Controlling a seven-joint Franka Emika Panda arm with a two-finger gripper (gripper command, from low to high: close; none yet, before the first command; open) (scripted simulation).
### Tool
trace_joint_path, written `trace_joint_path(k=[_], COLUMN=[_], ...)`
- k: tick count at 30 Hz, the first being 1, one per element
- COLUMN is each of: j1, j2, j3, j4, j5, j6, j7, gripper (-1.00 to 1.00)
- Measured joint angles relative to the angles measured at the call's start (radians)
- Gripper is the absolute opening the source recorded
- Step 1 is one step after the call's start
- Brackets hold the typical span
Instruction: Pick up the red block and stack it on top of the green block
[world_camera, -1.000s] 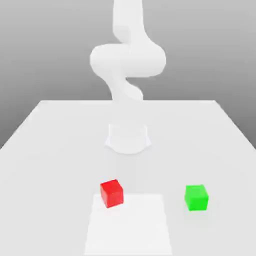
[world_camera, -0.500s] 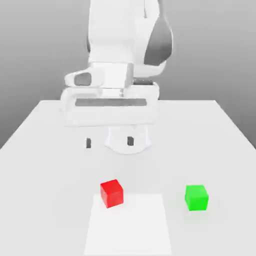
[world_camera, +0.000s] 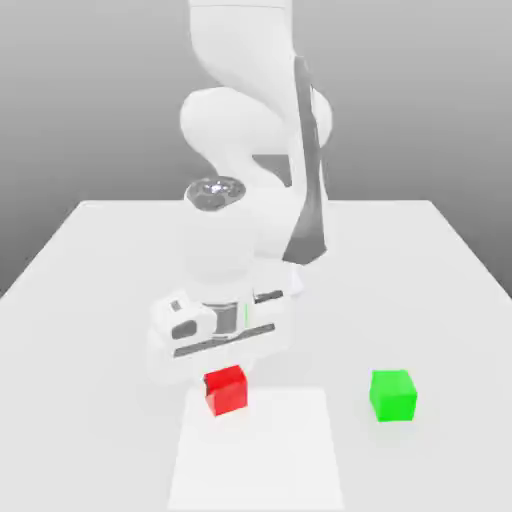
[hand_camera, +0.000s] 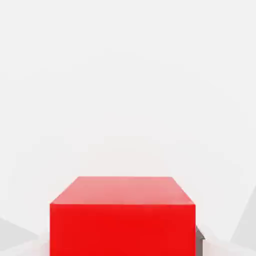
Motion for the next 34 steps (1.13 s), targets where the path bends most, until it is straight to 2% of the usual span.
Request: trace_joint_path(k=[3,9,22,25,31,32,34], j1=[0.022,-0.003,0.286,0.298,0.297,0.301,0.301], j2=[-0.063,-0.271,-0.312,-0.263,-0.105,-0.08,-0.08], j3=[-0.033,-0.035,0.317,0.346,0.323,0.314,0.314], j4=[-0.009,-0.039,0.102,0.118,0.126,0.126,0.126], j5=[-0.045,-0.145,-0.042,-0.071,-0.206,-0.228,-0.228], j6=[-0.053,-0.231,-0.408,-0.374,-0.231,-0.209,-0.209], j7=[0.034,0.106,0.651,0.72,0.823,0.839,0.839], gripper=[-1.0,-1.0,-1.0,-1.0,-1.0,1.0,1.0])
